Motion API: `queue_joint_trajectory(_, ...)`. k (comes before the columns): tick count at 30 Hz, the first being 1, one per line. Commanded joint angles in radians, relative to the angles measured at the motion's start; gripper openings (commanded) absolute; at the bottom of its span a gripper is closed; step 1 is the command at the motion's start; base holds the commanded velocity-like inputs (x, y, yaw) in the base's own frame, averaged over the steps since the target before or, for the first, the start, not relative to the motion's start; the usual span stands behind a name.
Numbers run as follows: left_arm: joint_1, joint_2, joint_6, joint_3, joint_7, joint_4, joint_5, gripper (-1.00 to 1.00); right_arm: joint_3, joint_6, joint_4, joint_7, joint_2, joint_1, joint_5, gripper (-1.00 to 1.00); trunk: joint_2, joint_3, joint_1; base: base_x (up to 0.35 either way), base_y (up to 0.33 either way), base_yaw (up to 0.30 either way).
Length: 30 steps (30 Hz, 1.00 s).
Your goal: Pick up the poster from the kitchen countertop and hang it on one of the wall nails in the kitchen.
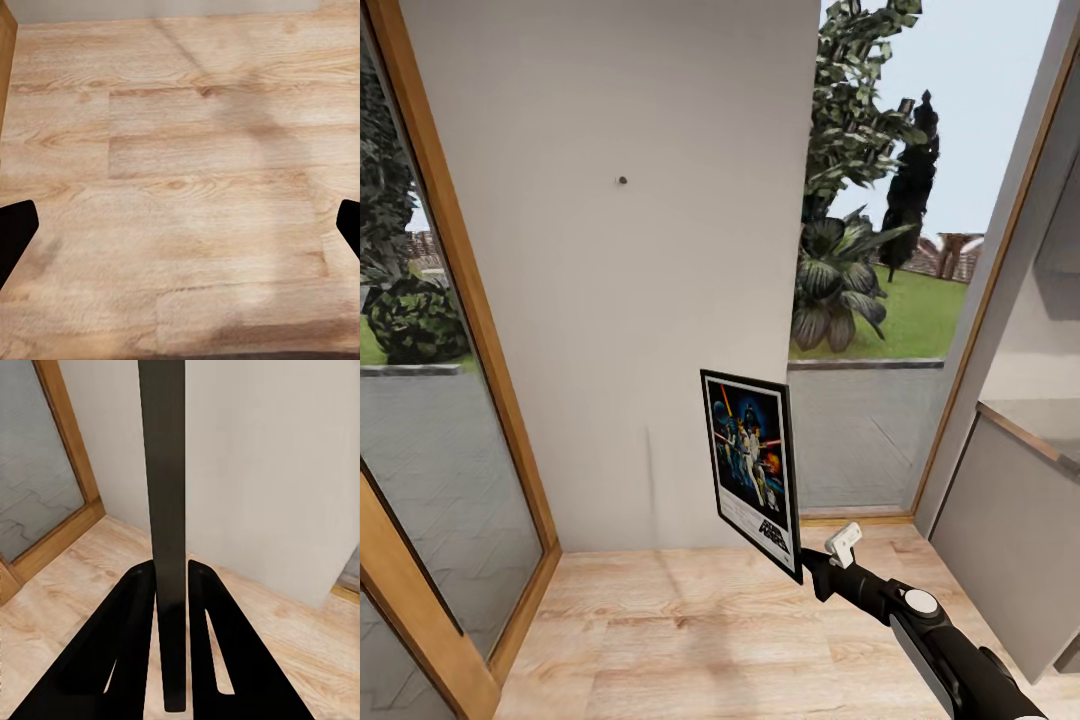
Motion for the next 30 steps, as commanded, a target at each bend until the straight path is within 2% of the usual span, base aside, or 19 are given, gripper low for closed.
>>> queue_joint_trajectory(1,0.001,0.0,-0.001,0.004,-0.007,-0.001,0.0,1.0,0.003,0.001,0.001,0.003,-0.001,-0.001,-0.012,-1.0,-0.001,0.0,0.0,0.0,0.0,0.0)
queue_joint_trajectory(5,0.001,0.0,-0.001,0.004,-0.007,-0.001,0.0,1.0,0.003,0.006,0.001,0.007,-0.001,-0.001,-0.012,-1.0,-0.001,0.0,0.0,0.0,0.0,0.0)
queue_joint_trajectory(6,0.001,0.0,0.001,0.003,-0.007,-0.001,0.002,1.0,0.003,0.013,-0.073,0.043,-0.002,-0.001,-0.013,-1.0,-0.001,0.0,0.0,0.0,0.0,0.0)
queue_joint_trajectory(15,0.001,-0.002,0.004,0.001,-0.007,-0.001,0.002,1.0,0.007,0.078,-0.217,0.081,0.002,-0.001,-0.013,-1.0,-0.001,0.0,0.0,0.0,0.0,0.0)
queue_joint_trajectory(20,0.001,-0.003,0.005,0.001,-0.007,-0.001,0.002,1.0,0.005,0.196,-0.333,0.096,0.005,-0.002,-0.014,-1.0,-0.001,0.0,0.0,0.0,0.0,0.0)
queue_joint_trajectory(21,0.001,-0.004,0.005,0.001,-0.007,-0.001,0.002,1.0,0.005,0.274,-0.417,0.1,0.007,-0.005,-0.015,-1.0,-0.001,0.0,0.0,0.0,0.0,0.0)
queue_joint_trajectory(24,0.001,-0.005,0.005,0.001,-0.007,-0.001,0.002,1.0,0.005,0.337,-0.458,0.102,0.008,-0.013,-0.015,-1.0,-0.001,0.0,0.0,0.0,0.0,0.0)
queue_joint_trajectory(26,0.001,-0.005,0.005,0.001,-0.007,-0.001,0.002,1.0,0.005,0.403,-0.483,0.103,0.009,-0.041,-0.018,-1.0,-0.001,0.0,0.0,0.0,0.0,0.0)
queue_joint_trajectory(28,0.001,-0.005,0.005,0.001,-0.007,-0.001,0.002,1.0,0.005,0.432,-0.491,0.104,0.012,-0.066,-0.024,-1.0,-0.001,0.0,0.0,0.0,0.0,0.0)
queue_joint_trajectory(30,0.001,-0.006,0.005,0.001,-0.007,-0.001,0.002,1.0,0.005,0.489,-0.498,0.127,0.021,-0.125,-0.049,-1.0,-0.001,0.0,0.0,0.0,0.0,0.0)
